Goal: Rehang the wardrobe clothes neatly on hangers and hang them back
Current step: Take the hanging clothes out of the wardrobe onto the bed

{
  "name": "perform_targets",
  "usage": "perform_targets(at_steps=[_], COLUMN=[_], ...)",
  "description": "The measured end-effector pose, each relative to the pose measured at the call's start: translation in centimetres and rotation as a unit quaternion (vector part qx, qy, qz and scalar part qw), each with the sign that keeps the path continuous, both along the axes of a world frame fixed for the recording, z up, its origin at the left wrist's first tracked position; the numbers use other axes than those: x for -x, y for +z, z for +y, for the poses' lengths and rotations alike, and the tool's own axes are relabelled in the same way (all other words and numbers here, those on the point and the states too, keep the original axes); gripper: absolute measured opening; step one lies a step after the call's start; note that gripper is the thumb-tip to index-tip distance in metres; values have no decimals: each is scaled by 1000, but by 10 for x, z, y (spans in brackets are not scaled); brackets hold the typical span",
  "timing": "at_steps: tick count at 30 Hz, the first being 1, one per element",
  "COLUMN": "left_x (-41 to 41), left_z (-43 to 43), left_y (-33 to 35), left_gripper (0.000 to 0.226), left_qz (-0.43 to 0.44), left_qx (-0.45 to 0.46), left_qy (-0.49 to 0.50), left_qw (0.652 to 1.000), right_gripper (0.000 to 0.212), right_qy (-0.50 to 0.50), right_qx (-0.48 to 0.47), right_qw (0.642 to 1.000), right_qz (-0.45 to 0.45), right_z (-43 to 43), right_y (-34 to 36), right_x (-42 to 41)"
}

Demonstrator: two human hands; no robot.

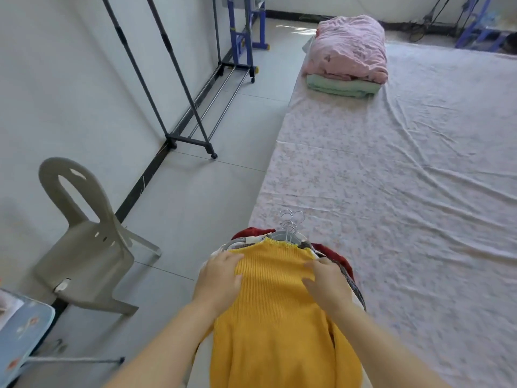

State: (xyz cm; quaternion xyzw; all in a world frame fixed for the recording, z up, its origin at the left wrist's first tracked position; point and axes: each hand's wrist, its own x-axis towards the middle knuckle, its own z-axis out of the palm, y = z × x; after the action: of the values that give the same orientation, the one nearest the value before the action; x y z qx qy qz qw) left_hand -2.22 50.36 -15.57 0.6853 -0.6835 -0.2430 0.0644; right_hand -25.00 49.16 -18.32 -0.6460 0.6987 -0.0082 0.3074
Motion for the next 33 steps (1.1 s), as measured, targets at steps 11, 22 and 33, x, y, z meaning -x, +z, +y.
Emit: perform_targets(at_steps=[11, 22, 33], left_x=[34, 108, 169], left_z=[-22, 1, 229], left_y=[4, 52, 90], left_gripper=[47, 45, 42], left_qz=[-117, -125, -78], left_qx=[-89, -3, 44], left_qy=[-221, -563, -819], left_qw=[964, 817, 567], right_gripper=[43, 26, 47], right_qy=[-70, -434, -740], right_qx=[-27, -18, -39], right_qw=[997, 900, 668], right_qz=[-21, 24, 75], right_z=[54, 225, 496], right_y=[21, 75, 109], right_x=[23, 5, -122])
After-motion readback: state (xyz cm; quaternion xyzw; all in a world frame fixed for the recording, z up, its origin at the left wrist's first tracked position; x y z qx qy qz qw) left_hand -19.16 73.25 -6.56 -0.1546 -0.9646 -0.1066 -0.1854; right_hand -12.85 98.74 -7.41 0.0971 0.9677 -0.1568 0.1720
